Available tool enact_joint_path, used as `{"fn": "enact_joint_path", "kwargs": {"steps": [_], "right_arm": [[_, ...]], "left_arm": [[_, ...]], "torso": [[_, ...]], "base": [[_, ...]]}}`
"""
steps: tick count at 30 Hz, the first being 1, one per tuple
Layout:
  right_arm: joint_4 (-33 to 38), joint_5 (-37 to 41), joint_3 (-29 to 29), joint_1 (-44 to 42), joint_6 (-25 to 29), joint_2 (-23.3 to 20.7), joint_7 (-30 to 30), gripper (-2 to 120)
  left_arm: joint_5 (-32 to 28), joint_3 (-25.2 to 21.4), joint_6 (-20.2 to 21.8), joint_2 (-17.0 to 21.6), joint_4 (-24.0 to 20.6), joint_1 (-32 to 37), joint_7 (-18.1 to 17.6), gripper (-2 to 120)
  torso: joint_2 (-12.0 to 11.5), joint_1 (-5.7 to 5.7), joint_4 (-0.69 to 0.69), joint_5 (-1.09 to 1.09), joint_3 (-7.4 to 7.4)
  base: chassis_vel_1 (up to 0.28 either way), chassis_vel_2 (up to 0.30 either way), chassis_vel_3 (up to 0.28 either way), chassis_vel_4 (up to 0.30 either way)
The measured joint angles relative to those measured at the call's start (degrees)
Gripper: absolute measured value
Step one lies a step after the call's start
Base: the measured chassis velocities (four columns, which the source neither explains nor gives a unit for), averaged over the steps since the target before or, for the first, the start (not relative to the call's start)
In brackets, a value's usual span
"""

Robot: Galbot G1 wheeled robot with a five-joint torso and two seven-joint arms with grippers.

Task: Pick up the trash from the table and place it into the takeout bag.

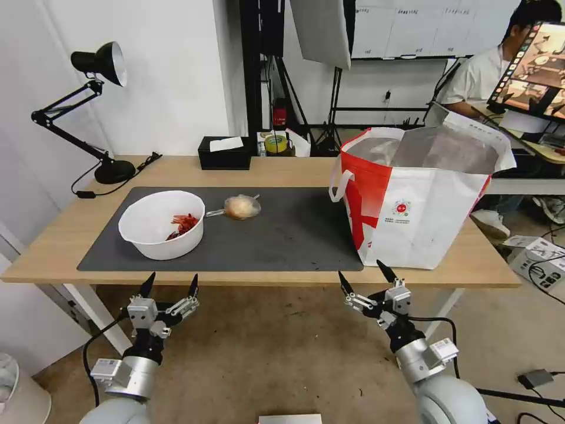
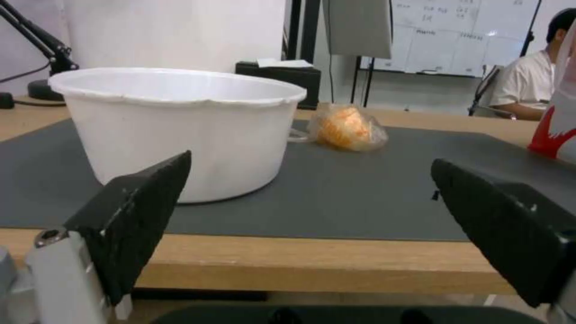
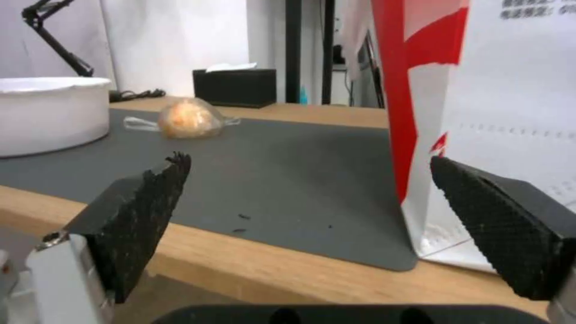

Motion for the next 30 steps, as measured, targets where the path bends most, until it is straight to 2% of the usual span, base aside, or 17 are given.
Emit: {"fn": "enact_joint_path", "kwargs": {"steps": [7, 12, 15, 24, 30], "right_arm": [[-0.5, 0.4, -2.9, 3.7, -0.6, -1.8, 0.9, 100], [-1.0, 3.9, -7.2, 11.0, -3.3, -4.7, 2.0, 100], [-2.0, 7.7, -11.5, 18.6, -7.2, -6.1, 2.6, 100], [-6.3, 12.6, -21.3, 34.1, -12.3, -6.1, 3.5, 100], [-14.0, 16.8, -30.5, 47.5, -14.7, -3.5, 3.9, 100]], "left_arm": [[0.4, 0.0, 0.0, -0.2, -0.2, 0.3, 0.0, 100], [0.5, -0.1, -0.1, -0.2, -0.2, 0.4, 0.1, 100], [0.2, -0.9, -0.2, -0.1, -0.3, 0.4, 0.1, 100], [0.0, -1.9, -0.4, -0.3, -0.6, 0.9, 0.1, 100], [0.1, -1.9, -0.4, -0.8, -0.5, 0.7, 0.3, 100]], "torso": [[0.0, 0.0, 0.0, 0.0, 0.0], [0.0, 0.0, 0.01, 0.0, 0.0], [0.0, 0.0, 0.0, 0.0, 0.01], [0.0, 0.0, 0.01, 0.0, 0.01], [0.0, 0.01, 0.0, -0.01, 0.01]], "base": [[0.0, 0.0, 0.0, 0.0], [0.0, 0.0, 0.0, 0.0], [0.0, 0.0, 0.0, 0.0], [0.0, 0.0, 0.0, 0.0], [0.0, 0.0, 0.0, 0.0]]}}
